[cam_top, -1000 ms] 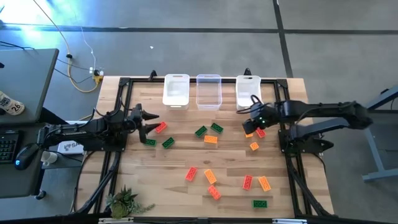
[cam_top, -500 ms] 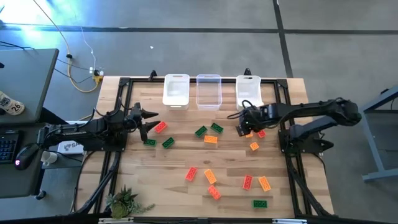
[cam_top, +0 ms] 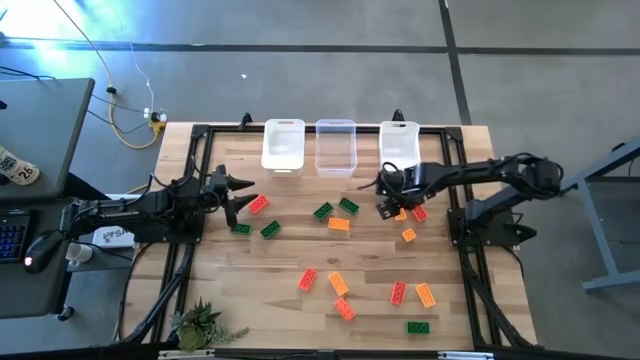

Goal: Sort & place blocks by color
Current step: Put the yellow game piece into the right white bin

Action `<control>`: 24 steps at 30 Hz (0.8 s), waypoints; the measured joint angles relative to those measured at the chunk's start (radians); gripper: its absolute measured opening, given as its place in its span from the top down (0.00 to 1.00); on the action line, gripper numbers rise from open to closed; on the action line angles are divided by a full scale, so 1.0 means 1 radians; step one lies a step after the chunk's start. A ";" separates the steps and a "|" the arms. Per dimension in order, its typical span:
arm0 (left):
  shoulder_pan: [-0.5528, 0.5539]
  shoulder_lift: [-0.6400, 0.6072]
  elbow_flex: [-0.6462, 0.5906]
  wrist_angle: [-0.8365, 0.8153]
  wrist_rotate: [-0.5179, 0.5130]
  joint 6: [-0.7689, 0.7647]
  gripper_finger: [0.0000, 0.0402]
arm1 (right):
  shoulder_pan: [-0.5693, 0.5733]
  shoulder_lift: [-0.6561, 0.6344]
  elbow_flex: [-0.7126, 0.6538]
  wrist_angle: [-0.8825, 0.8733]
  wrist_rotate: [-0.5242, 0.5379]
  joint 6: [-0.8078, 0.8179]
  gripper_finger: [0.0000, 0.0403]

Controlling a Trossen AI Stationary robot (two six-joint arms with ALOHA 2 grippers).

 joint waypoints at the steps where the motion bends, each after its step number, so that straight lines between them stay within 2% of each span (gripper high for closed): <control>1: 0.000 0.000 0.000 0.000 0.000 0.000 0.50 | -0.008 0.008 0.000 0.001 -0.007 -0.014 0.45; 11: 0.000 0.000 0.000 0.000 0.000 0.000 0.50 | -0.056 0.085 0.000 0.023 -0.050 -0.099 0.45; 24: 0.000 0.000 0.000 0.000 0.000 0.000 0.50 | -0.056 0.192 0.000 0.069 -0.011 -0.128 0.45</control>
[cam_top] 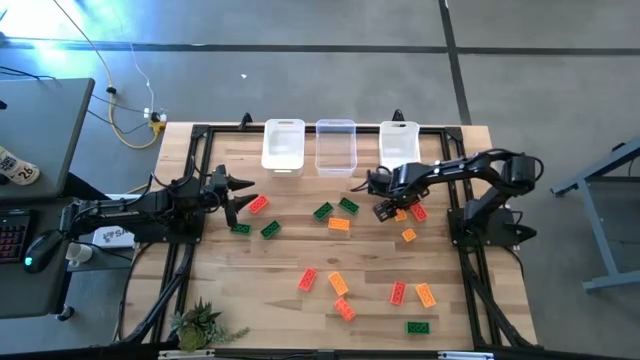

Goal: Sort & place blocks by color
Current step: Put the yellow game piece into the right white bin

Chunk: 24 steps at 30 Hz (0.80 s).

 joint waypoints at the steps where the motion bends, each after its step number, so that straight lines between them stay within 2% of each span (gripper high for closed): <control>1: 0.000 0.000 0.000 0.000 -0.001 0.000 0.50 | 0.000 0.006 0.000 -0.001 0.003 0.000 0.46; 4: 0.000 0.000 0.000 0.000 -0.001 0.000 0.50 | 0.000 0.012 0.001 0.002 0.005 0.000 0.52; 10: 0.000 0.000 0.000 0.000 -0.002 0.000 0.50 | 0.000 0.001 0.000 0.007 0.010 -0.021 0.72; 18: 0.000 0.000 0.000 0.002 -0.005 -0.003 0.50 | 0.003 -0.029 0.000 0.027 0.002 -0.071 0.72; 24: 0.000 0.000 0.000 0.037 -0.008 -0.003 0.50 | 0.003 -0.124 0.000 0.093 -0.001 -0.102 0.72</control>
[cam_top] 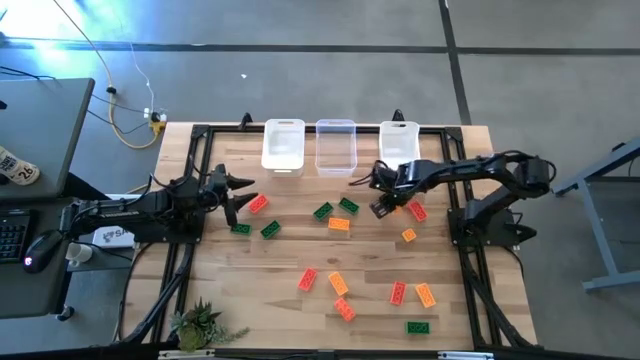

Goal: Sort & place blocks by color
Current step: Put the yellow game piece into the right white bin

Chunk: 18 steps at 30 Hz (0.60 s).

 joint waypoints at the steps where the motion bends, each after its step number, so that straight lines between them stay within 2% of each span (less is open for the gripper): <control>1: 0.000 0.000 0.000 0.014 0.000 0.000 0.50 | 0.000 -0.024 0.000 0.011 0.000 -0.007 0.72; 6: 0.000 0.003 0.022 0.047 -0.027 0.000 0.50 | -0.012 -0.154 0.000 0.084 0.047 -0.069 0.72; 14: 0.000 0.051 0.119 0.039 -0.060 0.063 0.50 | -0.089 -0.334 0.000 0.229 0.334 -0.234 0.72; 18: 0.000 0.108 0.191 -0.025 -0.079 0.083 0.50 | -0.166 -0.351 0.000 0.297 0.413 -0.324 0.72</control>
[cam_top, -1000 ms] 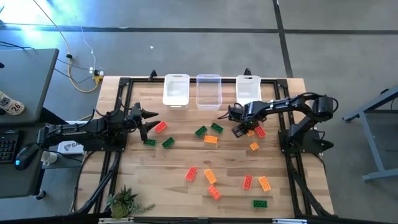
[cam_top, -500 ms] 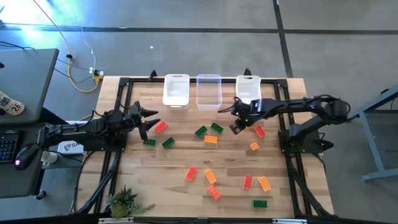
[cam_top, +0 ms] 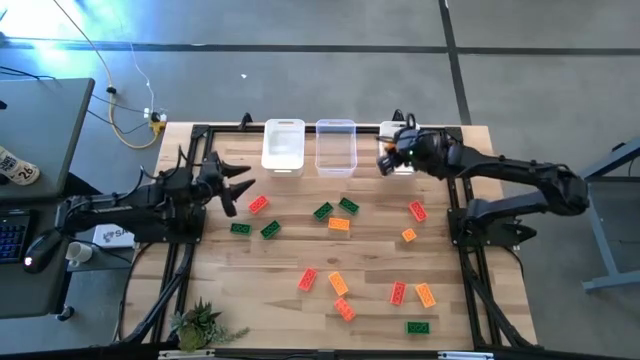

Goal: Sort & place blocks by color
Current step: Put the yellow game piece into the right white bin

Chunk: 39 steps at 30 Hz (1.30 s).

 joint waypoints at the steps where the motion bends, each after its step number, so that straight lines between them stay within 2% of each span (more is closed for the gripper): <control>1: 0.000 0.019 0.022 -0.025 -0.007 0.000 0.50 | -0.020 0.003 0.000 0.013 0.017 -0.021 0.72; 4: 0.000 0.079 0.093 -0.104 -0.024 0.000 0.50 | -0.076 0.030 0.000 0.026 0.040 -0.044 0.72; 7: 0.000 0.146 0.167 -0.203 -0.026 -0.014 0.50 | -0.116 0.060 0.000 0.020 -0.009 -0.037 0.72; 17: -0.035 0.376 0.336 -0.502 -0.022 -0.144 0.50 | -0.168 0.181 0.000 -0.049 -0.044 -0.009 0.69; 21: -0.090 0.470 0.358 -0.536 -0.022 -0.226 0.50 | -0.188 0.211 0.000 -0.050 -0.091 -0.016 0.68; 33: -0.273 0.733 0.407 -0.536 -0.021 -0.402 0.50 | -0.197 0.220 0.000 -0.050 -0.079 -0.094 0.67; 36: -0.312 0.779 0.426 -0.536 -0.022 -0.436 0.50 | -0.197 0.220 0.000 -0.050 -0.080 -0.098 0.64; 39: -0.344 0.814 0.442 -0.536 -0.023 -0.474 0.50 | -0.197 0.220 0.000 -0.050 -0.082 -0.098 0.56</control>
